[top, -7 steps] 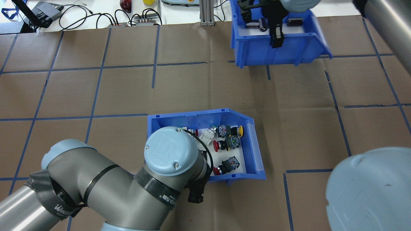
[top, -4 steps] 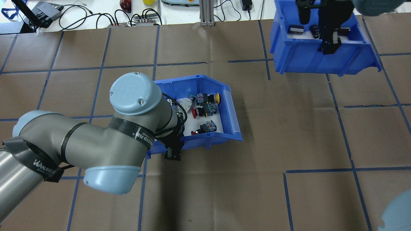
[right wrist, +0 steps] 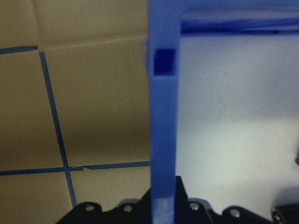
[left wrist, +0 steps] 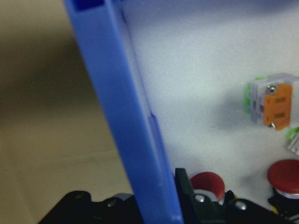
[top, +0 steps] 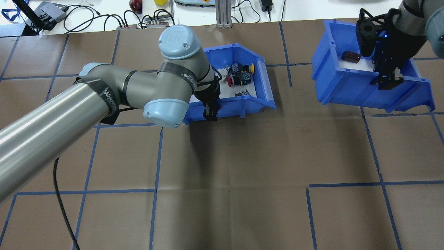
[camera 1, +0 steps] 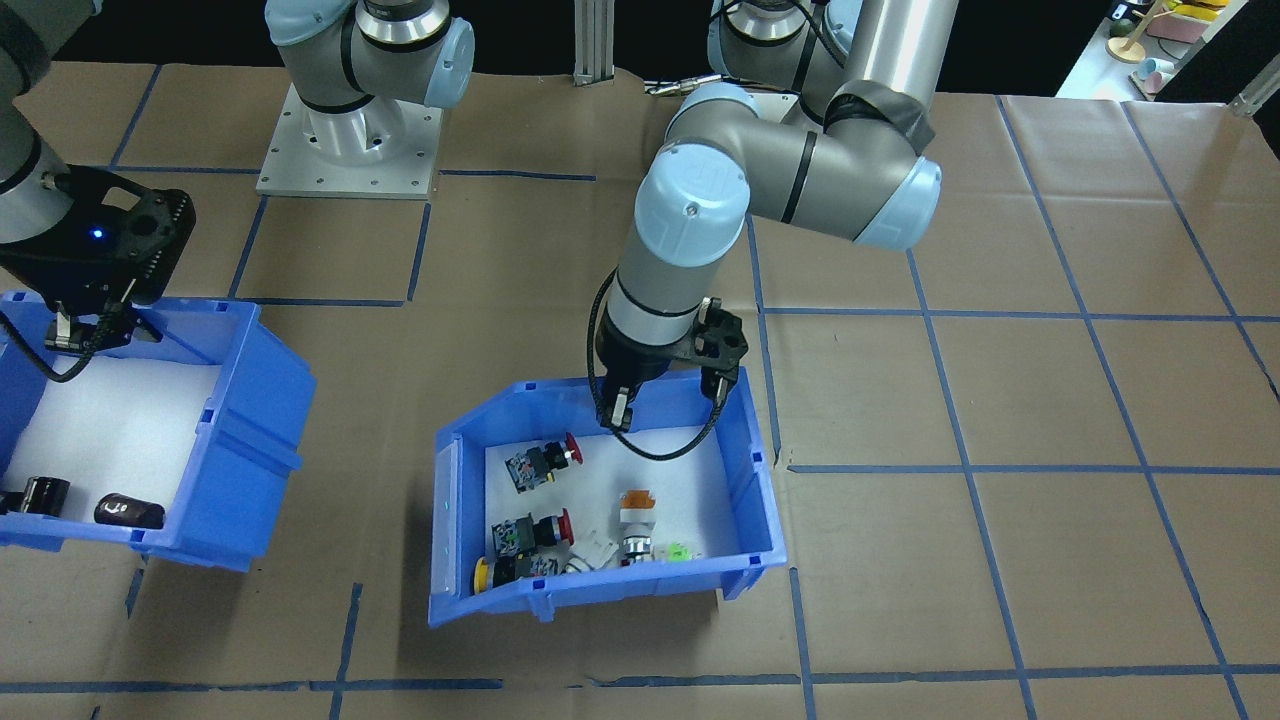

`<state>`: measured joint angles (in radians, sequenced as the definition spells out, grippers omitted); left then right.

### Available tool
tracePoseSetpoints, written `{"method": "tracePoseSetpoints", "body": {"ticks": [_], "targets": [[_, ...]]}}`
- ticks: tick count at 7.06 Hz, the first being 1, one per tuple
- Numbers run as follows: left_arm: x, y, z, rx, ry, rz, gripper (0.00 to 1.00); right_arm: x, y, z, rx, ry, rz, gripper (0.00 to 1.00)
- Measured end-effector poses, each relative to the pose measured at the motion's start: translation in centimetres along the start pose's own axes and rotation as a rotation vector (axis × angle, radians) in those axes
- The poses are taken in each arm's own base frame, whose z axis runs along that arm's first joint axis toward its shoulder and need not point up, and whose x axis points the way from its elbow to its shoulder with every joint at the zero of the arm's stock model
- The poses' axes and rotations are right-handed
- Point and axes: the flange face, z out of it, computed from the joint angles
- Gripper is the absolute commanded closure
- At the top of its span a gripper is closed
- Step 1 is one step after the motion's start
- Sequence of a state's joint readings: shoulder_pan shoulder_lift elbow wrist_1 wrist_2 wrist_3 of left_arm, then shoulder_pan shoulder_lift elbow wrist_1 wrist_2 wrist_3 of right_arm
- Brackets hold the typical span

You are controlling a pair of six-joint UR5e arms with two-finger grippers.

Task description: Place button box in front

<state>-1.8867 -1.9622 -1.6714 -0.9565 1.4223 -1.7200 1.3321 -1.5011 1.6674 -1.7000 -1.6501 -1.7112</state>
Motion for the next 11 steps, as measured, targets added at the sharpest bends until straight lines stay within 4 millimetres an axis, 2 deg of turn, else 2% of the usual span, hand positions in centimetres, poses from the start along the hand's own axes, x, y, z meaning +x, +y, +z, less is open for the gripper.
{"method": "tracePoseSetpoints", "body": {"ticks": [2,3,5,8,9,10,11], "targets": [[3.3,1.9,3.2,-0.009,0.001,0.029,0.99,-1.5,-0.2,1.8,-0.006,0.010,-0.031,0.94],[3.9,2.5,3.9,-0.013,0.001,0.040,0.99,-1.8,-0.2,2.1,-0.008,0.010,-0.043,0.94],[4.4,2.9,4.0,-0.019,0.009,0.056,0.98,-2.0,-0.3,2.5,-0.011,0.005,-0.083,0.94],[5.2,2.4,4.5,-0.019,0.042,0.056,0.97,-2.3,0.2,3.4,-0.010,-0.013,-0.139,0.94],[5.5,2.3,5.1,-0.019,0.051,0.057,0.81,-2.3,0.5,3.5,-0.010,-0.015,-0.153,0.94],[5.6,2.2,5.4,-0.020,0.056,0.057,0.60,-2.3,0.7,3.5,-0.009,-0.018,-0.163,0.94],[5.6,2.3,5.6,-0.019,0.056,0.058,0.31,-2.5,0.7,3.5,-0.009,-0.019,-0.177,0.94]]}}
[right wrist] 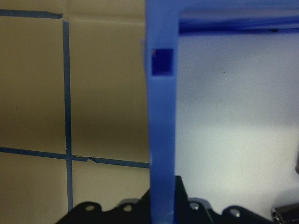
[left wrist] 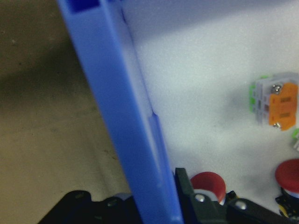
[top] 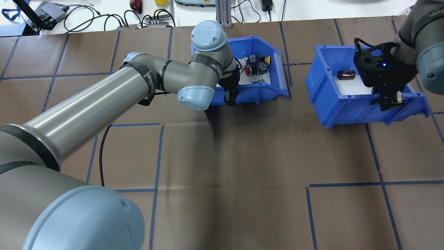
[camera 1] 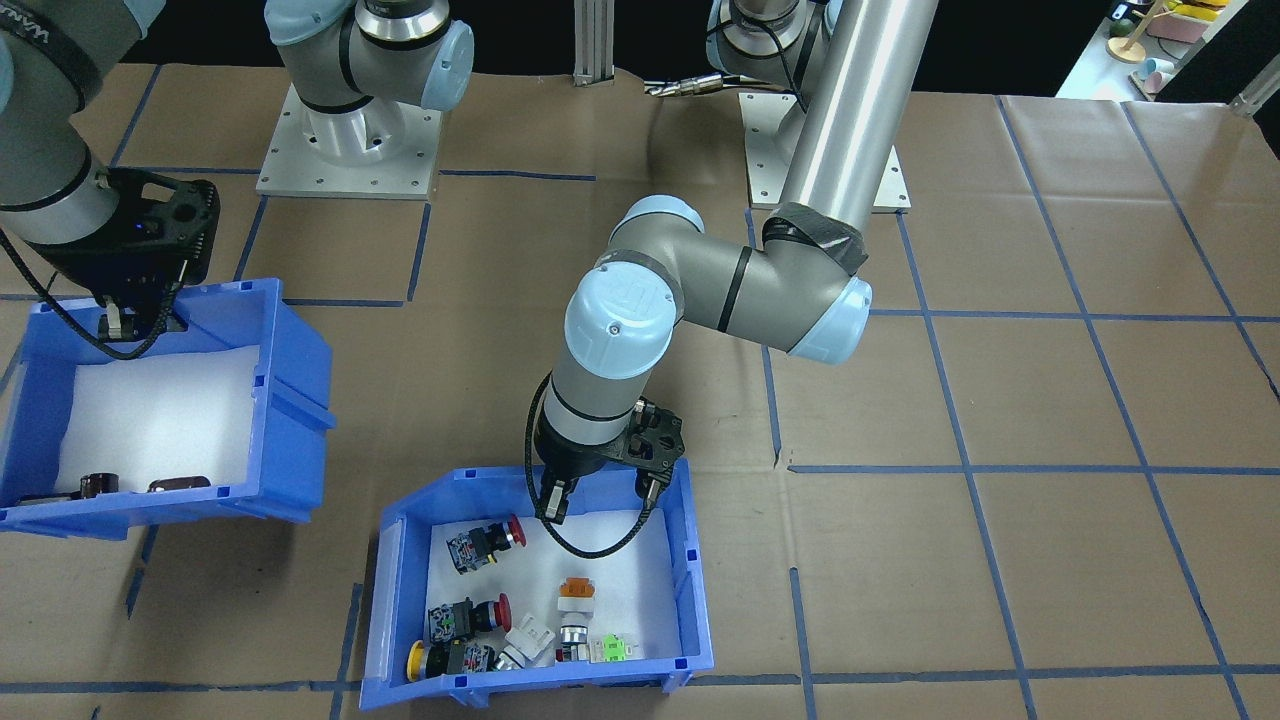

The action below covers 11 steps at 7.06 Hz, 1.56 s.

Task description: Place button box in front

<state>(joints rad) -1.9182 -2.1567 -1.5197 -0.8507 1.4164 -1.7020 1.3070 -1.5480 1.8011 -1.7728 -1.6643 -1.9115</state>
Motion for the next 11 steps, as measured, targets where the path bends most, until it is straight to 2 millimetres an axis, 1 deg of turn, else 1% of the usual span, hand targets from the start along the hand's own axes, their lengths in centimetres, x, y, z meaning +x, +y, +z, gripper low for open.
{"method": "tracePoseSetpoints", "body": {"ticks": [1,2,3,4,5,6,7,8,9,10,11], "targets": [[0.0,0.0,0.0,0.010,0.002,-0.003,0.25,-0.7,-0.2,0.0,0.000,0.001,-0.013,0.94],[0.0,0.1,-0.5,0.021,0.010,-0.008,0.25,-2.1,-0.6,0.0,-0.001,0.002,-0.017,0.94],[-0.1,0.4,-1.6,0.025,0.020,-0.007,0.25,-3.9,-1.2,0.3,0.000,0.001,-0.019,0.94],[-0.3,0.6,-3.2,0.027,0.015,-0.003,0.24,-5.8,-2.0,0.9,0.002,-0.004,-0.018,0.94],[-0.6,0.8,-5.5,0.031,-0.007,0.004,0.24,-7.9,-2.9,1.7,0.004,-0.011,-0.006,0.94],[-0.5,0.9,-8.3,0.035,-0.036,0.021,0.18,-10.1,-3.9,2.5,0.007,-0.014,0.032,0.94],[-0.4,1.0,-11.3,0.046,-0.068,0.088,0.10,-12.2,-5.0,3.2,0.011,-0.013,0.079,0.94],[-0.8,0.7,-14.8,0.092,-0.092,0.238,0.20,-14.2,-6.2,3.9,0.015,-0.010,0.115,0.94],[-2.0,-0.1,-18.2,0.146,-0.143,0.393,0.24,-15.5,-7.8,4.3,0.013,-0.003,0.139,0.94],[-4.1,-1.4,-21.5,0.159,-0.230,0.505,0.15,-16.2,-9.8,4.3,0.008,0.010,0.159,0.94],[-5.7,-3.7,-24.8,0.143,-0.295,0.614,0.01,-16.6,-11.9,4.2,0.004,0.025,0.174,0.94]]}}
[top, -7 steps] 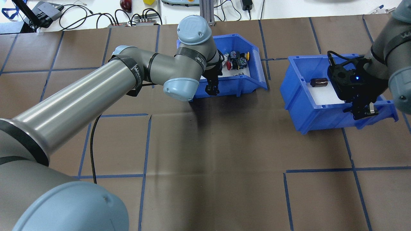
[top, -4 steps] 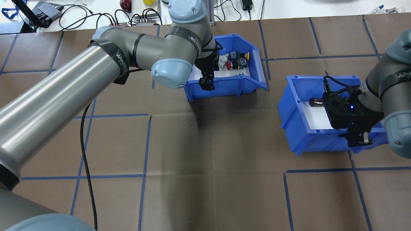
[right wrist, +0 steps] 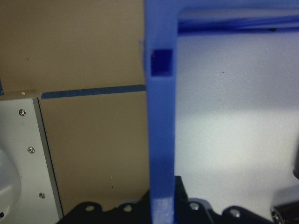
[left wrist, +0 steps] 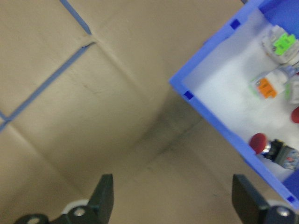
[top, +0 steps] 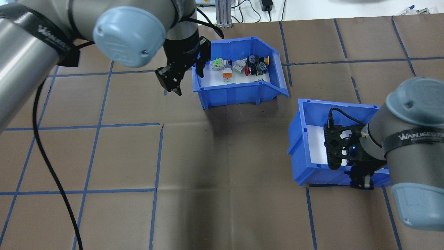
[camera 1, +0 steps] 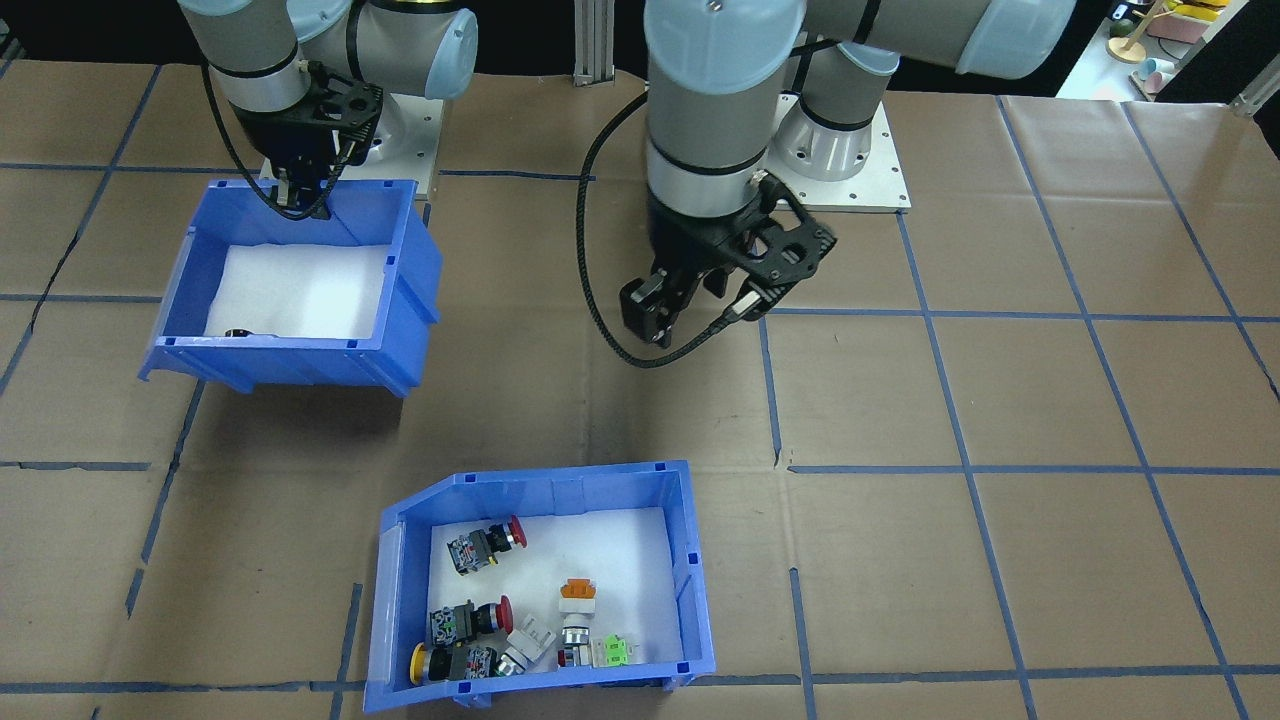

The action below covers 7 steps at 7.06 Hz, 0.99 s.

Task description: Place button box in front

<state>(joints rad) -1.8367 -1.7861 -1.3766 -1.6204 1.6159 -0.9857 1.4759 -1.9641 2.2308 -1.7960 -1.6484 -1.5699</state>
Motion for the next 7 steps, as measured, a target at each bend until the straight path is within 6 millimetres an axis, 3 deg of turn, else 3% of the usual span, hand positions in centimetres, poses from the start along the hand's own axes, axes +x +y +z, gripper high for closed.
{"method": "tracePoseSetpoints", "body": {"ticks": [2,4,6,7], "targets": [[-6.2,-2.3,-4.2,-0.005,-0.004,0.323,0.01,-1.4,-4.6,0.1,-0.005,0.027,0.017,0.94],[-12.0,-3.8,-7.5,0.020,0.017,0.607,0.01,-3.0,-11.3,1.5,-0.016,0.066,0.009,0.93],[-15.5,-3.9,-9.1,0.032,0.027,0.691,0.01,-5.0,-17.7,3.4,-0.058,0.109,-0.041,0.93],[-16.2,-3.7,-8.8,0.020,0.031,0.692,0.01,-5.6,-20.5,4.3,-0.083,0.117,-0.058,0.93]]}}
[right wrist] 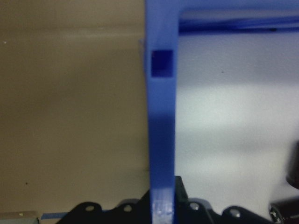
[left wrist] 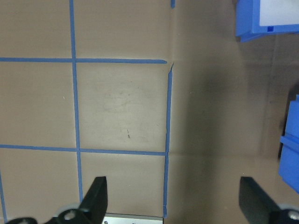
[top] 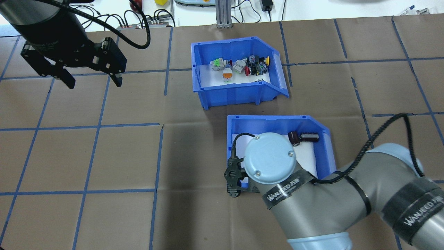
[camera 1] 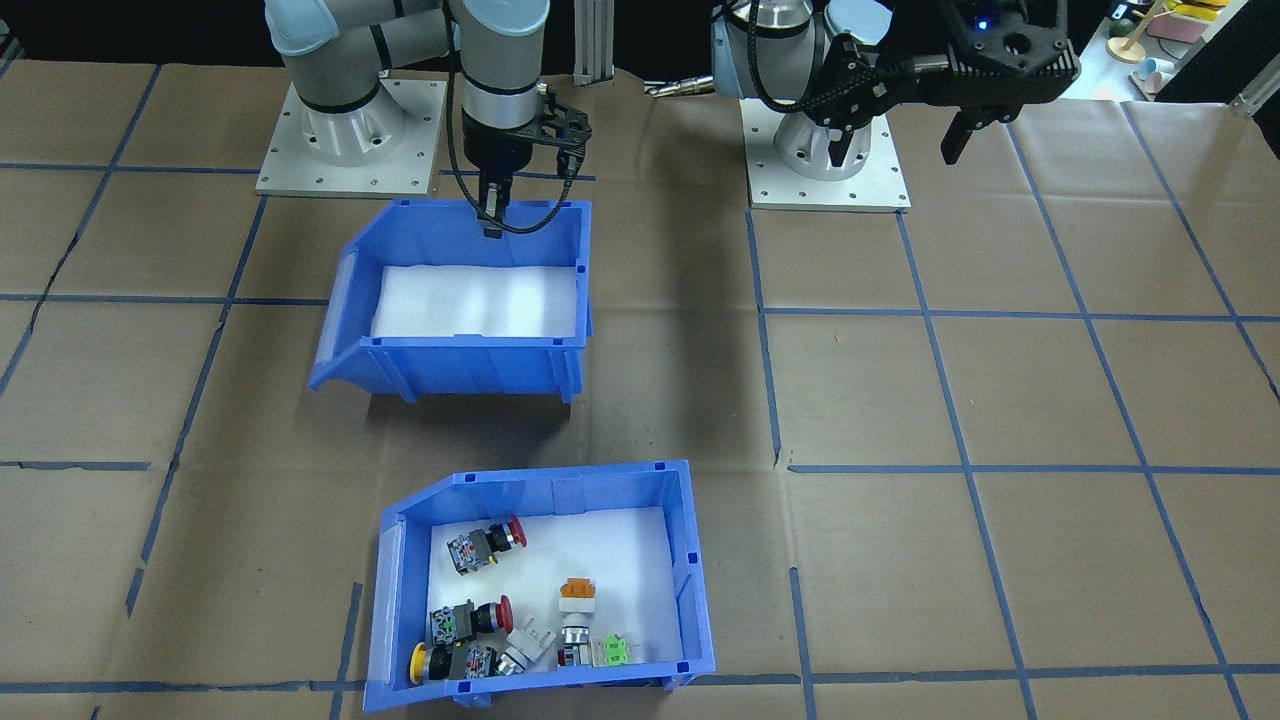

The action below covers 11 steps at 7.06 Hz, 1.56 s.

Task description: Place button box in front

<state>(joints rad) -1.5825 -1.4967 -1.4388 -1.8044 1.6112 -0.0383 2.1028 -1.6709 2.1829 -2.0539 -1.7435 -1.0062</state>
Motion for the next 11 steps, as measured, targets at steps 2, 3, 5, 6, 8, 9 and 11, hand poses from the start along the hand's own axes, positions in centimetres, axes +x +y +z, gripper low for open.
{"method": "tracePoseSetpoints", "body": {"ticks": [2,3,5,6,8,9,11], "targets": [[-0.3,1.2,0.3,-0.002,-0.001,-0.021,0.01,-0.2,-3.7,0.7,-0.049,0.013,-0.034,0.82],[-0.3,1.7,0.2,0.003,0.002,-0.023,0.01,-0.3,-4.2,0.9,-0.058,0.015,-0.041,0.23],[-0.3,1.1,1.2,-0.012,0.001,-0.016,0.01,-0.3,-4.7,1.0,-0.055,0.009,-0.038,0.00],[-0.3,0.8,1.7,-0.016,0.002,-0.014,0.01,-0.3,-4.7,0.9,-0.052,0.011,-0.030,0.00],[-0.3,0.4,2.8,-0.014,0.000,0.002,0.01,0.2,-4.4,0.0,-0.046,0.026,-0.016,0.00],[-0.3,0.0,3.1,0.006,0.001,0.045,0.01,0.5,-3.8,-1.2,-0.036,0.041,-0.002,0.00],[-0.2,-0.4,3.2,0.033,0.007,0.105,0.01,1.4,-0.9,-4.6,-0.027,0.047,0.054,0.00]]}}
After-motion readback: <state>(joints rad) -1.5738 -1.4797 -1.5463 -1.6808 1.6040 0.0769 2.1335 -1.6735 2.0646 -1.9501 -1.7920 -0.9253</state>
